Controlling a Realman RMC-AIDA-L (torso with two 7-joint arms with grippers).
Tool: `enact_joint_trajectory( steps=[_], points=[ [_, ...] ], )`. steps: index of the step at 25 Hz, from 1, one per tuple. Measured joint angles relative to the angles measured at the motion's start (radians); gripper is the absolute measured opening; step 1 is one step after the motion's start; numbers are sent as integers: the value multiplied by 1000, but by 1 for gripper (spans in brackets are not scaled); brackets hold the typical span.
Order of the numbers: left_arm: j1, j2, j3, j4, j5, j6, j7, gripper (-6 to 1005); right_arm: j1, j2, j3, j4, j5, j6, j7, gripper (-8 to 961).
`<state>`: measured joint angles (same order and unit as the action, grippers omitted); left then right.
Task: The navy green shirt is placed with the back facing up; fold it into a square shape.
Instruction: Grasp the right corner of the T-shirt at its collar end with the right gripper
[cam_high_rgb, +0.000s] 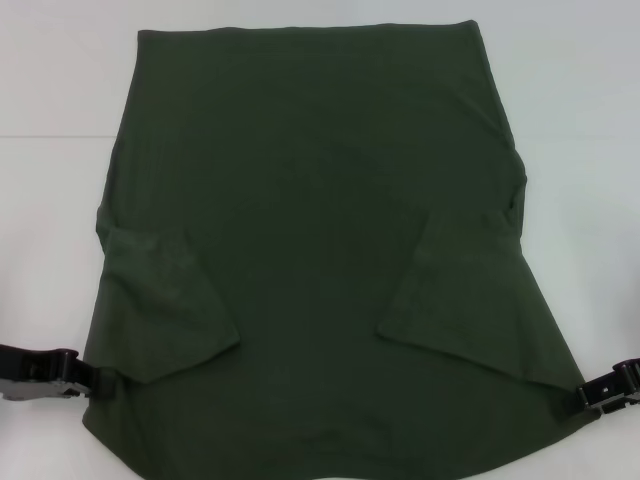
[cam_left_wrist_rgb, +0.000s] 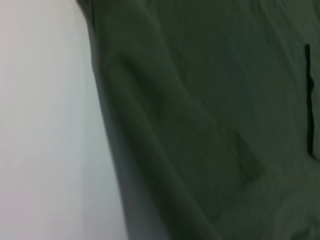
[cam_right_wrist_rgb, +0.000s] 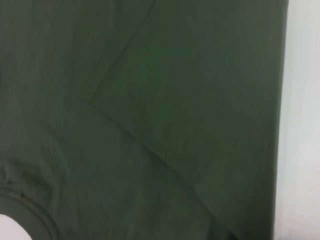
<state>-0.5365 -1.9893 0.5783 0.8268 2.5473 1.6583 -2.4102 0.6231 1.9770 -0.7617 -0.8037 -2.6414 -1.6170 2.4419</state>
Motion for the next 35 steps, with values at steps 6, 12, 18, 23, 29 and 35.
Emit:
enact_joint_trajectory(
  steps=[6, 12, 18, 23, 29, 35],
  points=[
    [2, 0, 0, 0, -4, 1, 2, 15, 1, 4, -1, 0, 0, 1, -3, 635],
    [4, 0, 0, 0, -4, 1, 4, 15, 2, 10, -8, 1, 0, 5, -3, 626],
    [4, 0, 0, -1, -4, 1, 5, 15, 12, 20, -11, 11, 2, 7, -3, 618],
    [4, 0, 0, -2, -4, 0, 5, 15, 27, 31, -11, 23, 7, 4, -10, 611],
    [2, 0, 0, -2, -5, 0, 5, 15, 54, 51, -11, 33, 5, 3, -14, 603],
    [3, 0, 0, -2, -7, -1, 5, 16, 59, 51, -10, 38, 4, 8, -7, 595]
  ],
)
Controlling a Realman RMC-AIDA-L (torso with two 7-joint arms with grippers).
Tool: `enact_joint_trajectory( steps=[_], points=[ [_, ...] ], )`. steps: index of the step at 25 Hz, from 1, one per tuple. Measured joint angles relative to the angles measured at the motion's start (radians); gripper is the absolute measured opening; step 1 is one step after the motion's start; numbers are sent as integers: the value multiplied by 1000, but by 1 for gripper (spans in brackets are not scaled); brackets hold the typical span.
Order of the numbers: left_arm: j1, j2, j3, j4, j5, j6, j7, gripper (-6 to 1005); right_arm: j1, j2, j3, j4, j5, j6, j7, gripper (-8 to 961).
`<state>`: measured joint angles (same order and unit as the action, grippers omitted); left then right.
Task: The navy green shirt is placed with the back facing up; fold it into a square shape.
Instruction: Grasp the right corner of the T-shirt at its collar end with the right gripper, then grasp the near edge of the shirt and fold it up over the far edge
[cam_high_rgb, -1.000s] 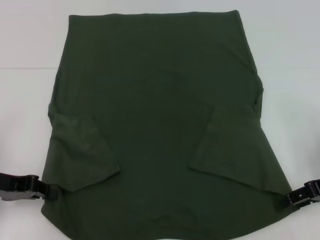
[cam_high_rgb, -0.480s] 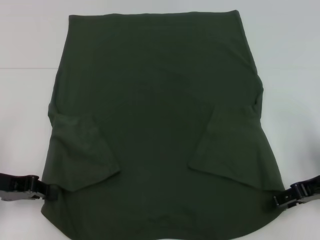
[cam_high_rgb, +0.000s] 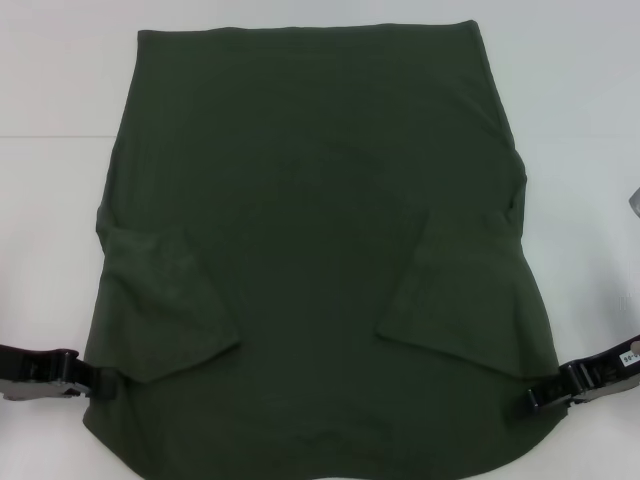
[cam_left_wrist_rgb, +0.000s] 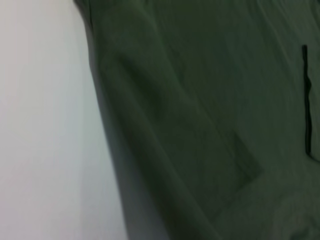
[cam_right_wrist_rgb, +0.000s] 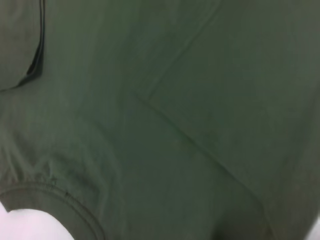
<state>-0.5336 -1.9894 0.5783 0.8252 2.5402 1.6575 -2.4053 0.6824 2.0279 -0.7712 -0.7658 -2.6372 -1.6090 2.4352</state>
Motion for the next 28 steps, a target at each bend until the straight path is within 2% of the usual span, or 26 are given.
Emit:
enact_joint_trajectory(
  steps=[4, 10, 20, 24, 28],
  points=[
    [0, 0, 0, 0, -5, 0, 0, 16, -4, 0, 0, -6, 3, -4, -3, 589],
    [0, 0, 0, 0, -9, -2, 0, 16, 0, -3, -2, -1, -1, -4, 0, 336],
    [-3, 1, 0, 0, -9, -3, 5, 15, 0, -8, -2, 0, 1, -6, 0, 126],
    [-5, 5, 0, -5, -9, 3, 7, 15, 4, -9, -1, -6, 4, -30, -14, 85],
    [-7, 26, 0, -39, -9, 37, 9, 15, 8, -13, 1, -10, 5, -117, -51, 65]
  ],
)
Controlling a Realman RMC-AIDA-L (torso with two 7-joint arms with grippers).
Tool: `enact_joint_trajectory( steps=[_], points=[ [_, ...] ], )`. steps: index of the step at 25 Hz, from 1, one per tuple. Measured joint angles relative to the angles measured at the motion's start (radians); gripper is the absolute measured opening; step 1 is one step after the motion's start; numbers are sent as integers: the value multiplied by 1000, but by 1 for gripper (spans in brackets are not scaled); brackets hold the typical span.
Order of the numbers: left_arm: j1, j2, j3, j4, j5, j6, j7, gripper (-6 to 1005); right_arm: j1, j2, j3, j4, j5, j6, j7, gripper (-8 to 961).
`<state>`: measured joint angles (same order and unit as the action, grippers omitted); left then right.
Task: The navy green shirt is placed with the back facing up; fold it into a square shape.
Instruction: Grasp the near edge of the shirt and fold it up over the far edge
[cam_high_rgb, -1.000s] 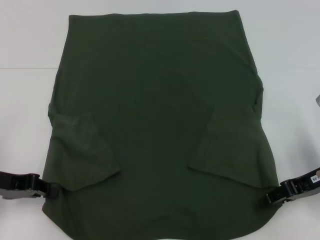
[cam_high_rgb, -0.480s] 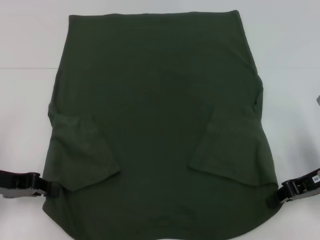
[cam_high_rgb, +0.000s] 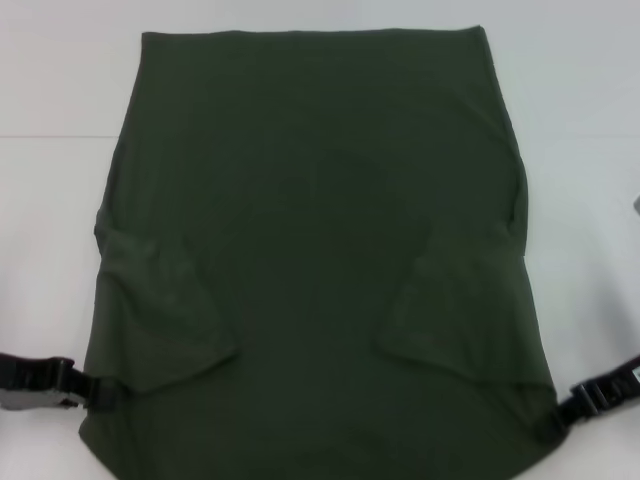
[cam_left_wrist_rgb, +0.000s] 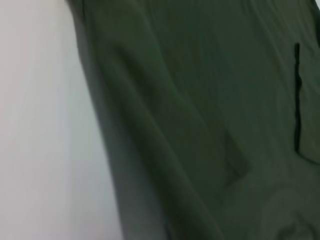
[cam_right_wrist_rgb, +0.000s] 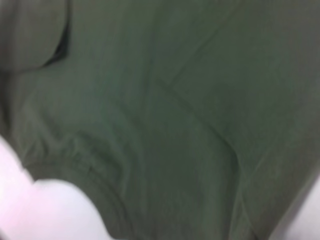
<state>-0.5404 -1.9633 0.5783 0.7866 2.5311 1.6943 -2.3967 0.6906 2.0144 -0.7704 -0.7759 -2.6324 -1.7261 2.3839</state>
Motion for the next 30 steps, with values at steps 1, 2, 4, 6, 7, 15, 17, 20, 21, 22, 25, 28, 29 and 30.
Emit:
enact_joint_trajectory(
  steps=[1, 2, 4, 6, 7, 15, 17, 20, 21, 22, 25, 28, 29, 30],
  points=[
    [0, 10, 0, -13, 0, 25, 2, 16, -3, -2, -1, -1, -1, -30, -13, 65],
    [0, 19, 0, -24, 0, 50, 6, 16, -6, -3, -2, -1, -1, -64, -30, 65],
    [3, 31, -1, -42, -1, 89, 12, 16, -13, -3, -2, -1, -4, -126, -63, 65],
    [7, 40, -2, -57, -1, 131, 19, 17, -24, -1, -3, 2, -4, -191, -108, 65],
    [9, 44, -2, -64, 1, 160, 23, 18, -30, 2, -3, 3, -4, -216, -126, 65],
    [18, 57, 9, -114, 12, 330, 54, 21, -73, 16, -59, 24, 0, -256, -171, 65],
    [15, 55, 0, -113, 5, 315, 55, 21, -72, 17, -45, 25, 7, -256, -179, 65],
    [2, 57, -60, -111, -2, 289, 62, 23, -68, 13, -4, 26, 33, -256, -185, 65],
    [-4, 58, -95, -111, -3, 280, 68, 23, -68, 10, 13, 26, 48, -256, -186, 65],
    [-8, 58, -117, -110, -3, 273, 72, 23, -68, 5, 34, 26, 68, -256, -186, 65],
    [-25, 59, -215, -111, -8, 242, 86, 25, -72, -14, 109, 26, 148, -253, -185, 66],
    [-35, 60, -307, -114, -71, 209, 91, 26, -80, -30, 207, 26, 214, -226, -190, 66],
    [-35, 60, -319, -114, -99, 197, 92, 26, -83, -36, 240, 26, 236, -212, -194, 66],
    [-34, 60, -333, -115, -136, 179, 93, 27, -89, -41, 270, 26, 262, -194, -200, 66]
  ],
)
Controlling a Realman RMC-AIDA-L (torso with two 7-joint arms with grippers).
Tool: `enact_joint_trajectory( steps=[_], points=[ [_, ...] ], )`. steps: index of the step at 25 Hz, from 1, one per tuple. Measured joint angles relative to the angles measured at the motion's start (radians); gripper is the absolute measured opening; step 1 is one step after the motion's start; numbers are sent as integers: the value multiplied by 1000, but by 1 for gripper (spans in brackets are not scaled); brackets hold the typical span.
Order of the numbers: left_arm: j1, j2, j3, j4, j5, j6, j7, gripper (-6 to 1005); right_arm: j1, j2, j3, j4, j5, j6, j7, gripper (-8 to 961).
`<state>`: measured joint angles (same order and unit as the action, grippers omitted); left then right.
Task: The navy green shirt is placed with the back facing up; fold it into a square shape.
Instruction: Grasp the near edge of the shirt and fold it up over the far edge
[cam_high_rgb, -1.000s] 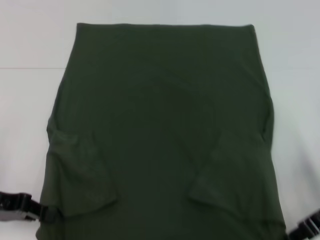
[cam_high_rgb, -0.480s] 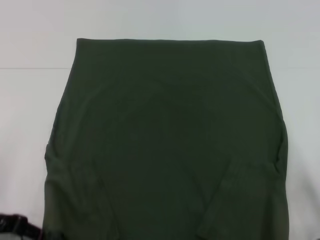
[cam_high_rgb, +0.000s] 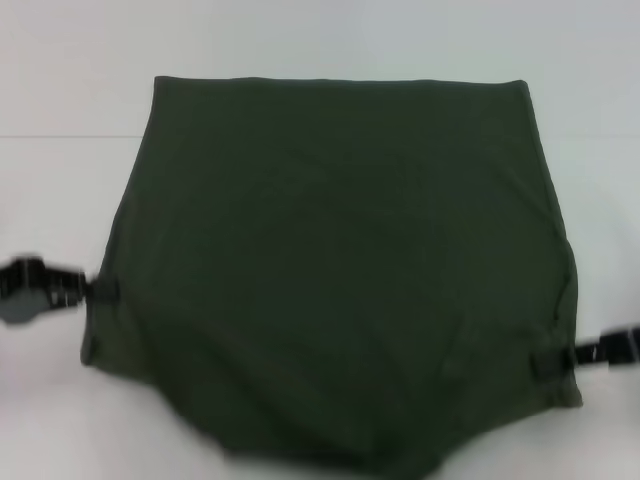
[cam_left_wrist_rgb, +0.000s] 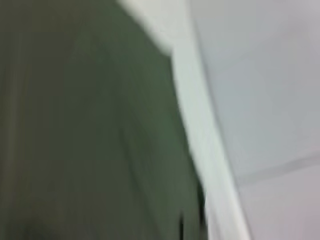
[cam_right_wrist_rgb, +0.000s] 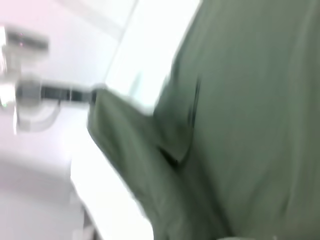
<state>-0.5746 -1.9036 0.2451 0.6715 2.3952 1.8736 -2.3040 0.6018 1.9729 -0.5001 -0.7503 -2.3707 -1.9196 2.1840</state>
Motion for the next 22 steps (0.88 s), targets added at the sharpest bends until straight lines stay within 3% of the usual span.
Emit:
enact_joint_trajectory(
  steps=[4, 10, 22],
  points=[
    [5, -11, -10, -7, -146, -120, 23, 28, -22, -11, 76, 4, 106, 89, -32, 66],
    [-11, -60, -10, -97, -275, -362, 158, 30, -45, -9, 104, 108, 259, 334, -150, 66],
    [-35, -159, -6, -147, -405, -659, 390, 35, -38, 76, 106, 156, 396, 732, -313, 65]
  ],
)
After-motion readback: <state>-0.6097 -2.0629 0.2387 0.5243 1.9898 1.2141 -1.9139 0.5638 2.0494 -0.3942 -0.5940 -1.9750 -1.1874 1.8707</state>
